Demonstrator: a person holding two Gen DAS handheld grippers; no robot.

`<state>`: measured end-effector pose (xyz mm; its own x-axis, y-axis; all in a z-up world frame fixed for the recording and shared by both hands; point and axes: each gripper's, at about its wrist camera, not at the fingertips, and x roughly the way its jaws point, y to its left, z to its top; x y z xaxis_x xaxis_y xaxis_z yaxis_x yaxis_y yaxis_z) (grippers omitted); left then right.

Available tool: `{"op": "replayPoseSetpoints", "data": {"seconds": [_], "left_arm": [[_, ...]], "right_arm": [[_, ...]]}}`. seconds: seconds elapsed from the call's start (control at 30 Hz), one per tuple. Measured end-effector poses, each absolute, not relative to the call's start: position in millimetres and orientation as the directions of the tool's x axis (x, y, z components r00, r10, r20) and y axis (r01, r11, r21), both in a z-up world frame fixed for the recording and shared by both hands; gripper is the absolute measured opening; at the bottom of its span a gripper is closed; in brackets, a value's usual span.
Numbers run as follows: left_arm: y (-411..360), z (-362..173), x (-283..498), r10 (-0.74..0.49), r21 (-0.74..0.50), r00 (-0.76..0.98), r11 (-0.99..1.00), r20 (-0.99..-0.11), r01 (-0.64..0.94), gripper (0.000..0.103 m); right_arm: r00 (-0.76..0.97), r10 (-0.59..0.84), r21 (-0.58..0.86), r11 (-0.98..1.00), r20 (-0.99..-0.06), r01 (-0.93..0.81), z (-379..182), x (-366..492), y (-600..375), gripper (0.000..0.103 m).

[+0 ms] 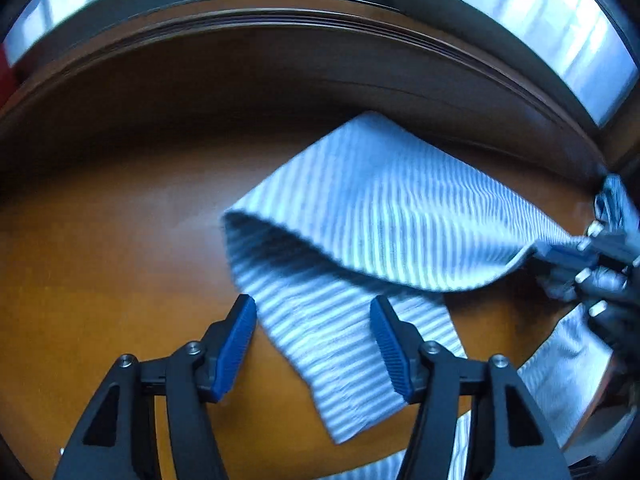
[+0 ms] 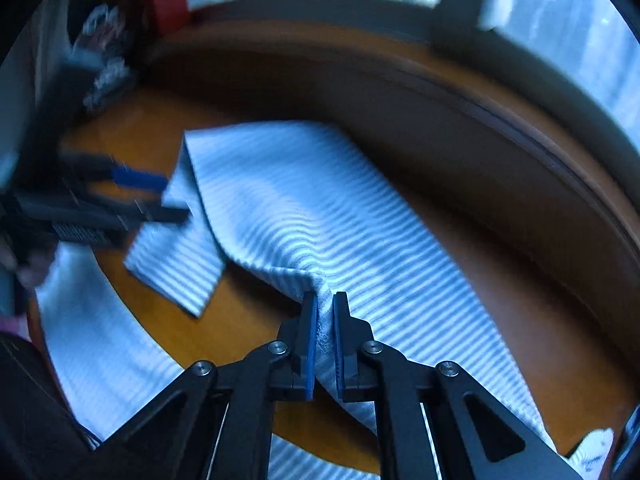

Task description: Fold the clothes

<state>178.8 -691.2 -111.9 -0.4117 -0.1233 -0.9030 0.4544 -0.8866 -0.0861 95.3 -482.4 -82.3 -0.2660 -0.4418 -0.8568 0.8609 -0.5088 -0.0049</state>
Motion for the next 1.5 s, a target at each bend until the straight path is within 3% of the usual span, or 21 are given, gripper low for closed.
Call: {"op": "replayPoseSetpoints", "data": {"seconds": [0.03,0.07,0.13,0.2,0.3,0.4,0.47,0.6,0.83,0.97,1.2,1.33,1.5], "left_arm": [[-687,-111,175,-0.144,-0.058,-0.414,-0.897,-0.899,0.438,0.018],[-684,-108,173,-0.165,-0.034,-0.419,-0.904,-0.893,0.427,0.007],[-680,-103,167,-0.204,0.015,-0.431,-0.915,-0.879,0.404,0.007],[-675,-90,166,-0.331,0.157,-0.444,-0.91,-0.833,0.383,0.007],[-680,-50,167,-0.55,0.387,-0.5,-0.832,-0.669,0.397,0.007],[-687,-19,182,-0.678,0.513,-0.531,-0.734,-0.509,0.446,0.007],[-690,-16,200,-0.691,0.551,-0.537,-0.718,-0.485,0.425,0.011],[-701,-62,234,-0.566,0.439,-0.445,-0.822,-0.694,0.362,0.015],[-721,-105,312,-0.356,0.181,-0.324,-0.867,-0.877,0.464,0.015],[-729,-97,328,-0.356,0.163,-0.326,-0.854,-0.876,0.494,0.015],[-736,-70,355,-0.306,0.069,-0.395,-0.856,-0.866,0.512,0.018],[-739,-68,327,-0.254,-0.02,-0.464,-0.862,-0.849,0.507,0.024],[-753,-101,276,-0.218,-0.056,-0.407,-0.825,-0.887,0.563,0.026]], "right_arm": [[-0.284,-0.458,-0.002,-0.525,-0.842,0.851,-74,95,-479,0.008],[-0.303,-0.474,0.002,-0.541,-0.826,0.841,-66,95,-475,0.008],[-0.348,-0.503,0.013,-0.582,-0.791,0.813,-47,93,-462,0.008],[-0.408,-0.512,0.01,-0.631,-0.756,0.775,-30,87,-447,0.008],[-0.484,-0.515,0.006,-0.689,-0.707,0.724,-9,84,-430,0.008],[-0.496,-0.545,0.03,-0.693,-0.676,0.72,-1,97,-427,0.008],[-0.471,-0.558,0.042,-0.674,-0.683,0.737,-6,110,-431,0.008],[-0.373,-0.475,-0.01,-0.608,-0.797,0.794,-58,145,-461,0.008],[-0.285,-0.346,-0.069,-0.522,-0.894,0.85,-100,181,-483,0.01],[-0.244,-0.315,-0.033,-0.549,-0.917,0.835,-93,178,-479,0.025],[-0.264,-0.371,-0.001,-0.579,-0.89,0.815,-51,210,-451,0.035],[-0.246,-0.434,0.104,-0.64,-0.867,0.761,-50,198,-454,0.036],[-0.268,-0.339,0.051,-0.699,-0.902,0.713,-79,183,-486,0.036]]}}
